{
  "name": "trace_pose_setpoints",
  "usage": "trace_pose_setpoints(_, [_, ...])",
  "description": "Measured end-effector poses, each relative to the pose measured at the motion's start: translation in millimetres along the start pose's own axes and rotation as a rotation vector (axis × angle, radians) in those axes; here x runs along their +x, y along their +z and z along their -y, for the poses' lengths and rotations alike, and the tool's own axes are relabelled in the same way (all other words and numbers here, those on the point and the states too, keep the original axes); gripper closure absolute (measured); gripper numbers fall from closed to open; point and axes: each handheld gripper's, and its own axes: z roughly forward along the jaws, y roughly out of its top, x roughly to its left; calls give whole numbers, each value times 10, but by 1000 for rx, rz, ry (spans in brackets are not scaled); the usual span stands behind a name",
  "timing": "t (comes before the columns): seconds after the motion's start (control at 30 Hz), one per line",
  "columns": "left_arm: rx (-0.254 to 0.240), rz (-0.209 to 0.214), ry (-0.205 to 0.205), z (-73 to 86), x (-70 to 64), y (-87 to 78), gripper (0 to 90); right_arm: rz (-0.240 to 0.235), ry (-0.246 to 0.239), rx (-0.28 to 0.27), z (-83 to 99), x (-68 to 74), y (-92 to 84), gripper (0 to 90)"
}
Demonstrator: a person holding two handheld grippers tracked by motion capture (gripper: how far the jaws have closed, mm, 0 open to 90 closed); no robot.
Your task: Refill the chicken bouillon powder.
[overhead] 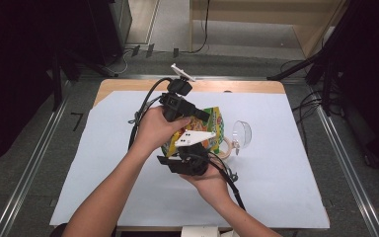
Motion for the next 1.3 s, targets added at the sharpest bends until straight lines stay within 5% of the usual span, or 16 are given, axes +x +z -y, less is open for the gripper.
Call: trace_pose_setpoints(1.3, [-10,26,26,53,-22,-3,780,0,-17,15,25,31,-6,686])
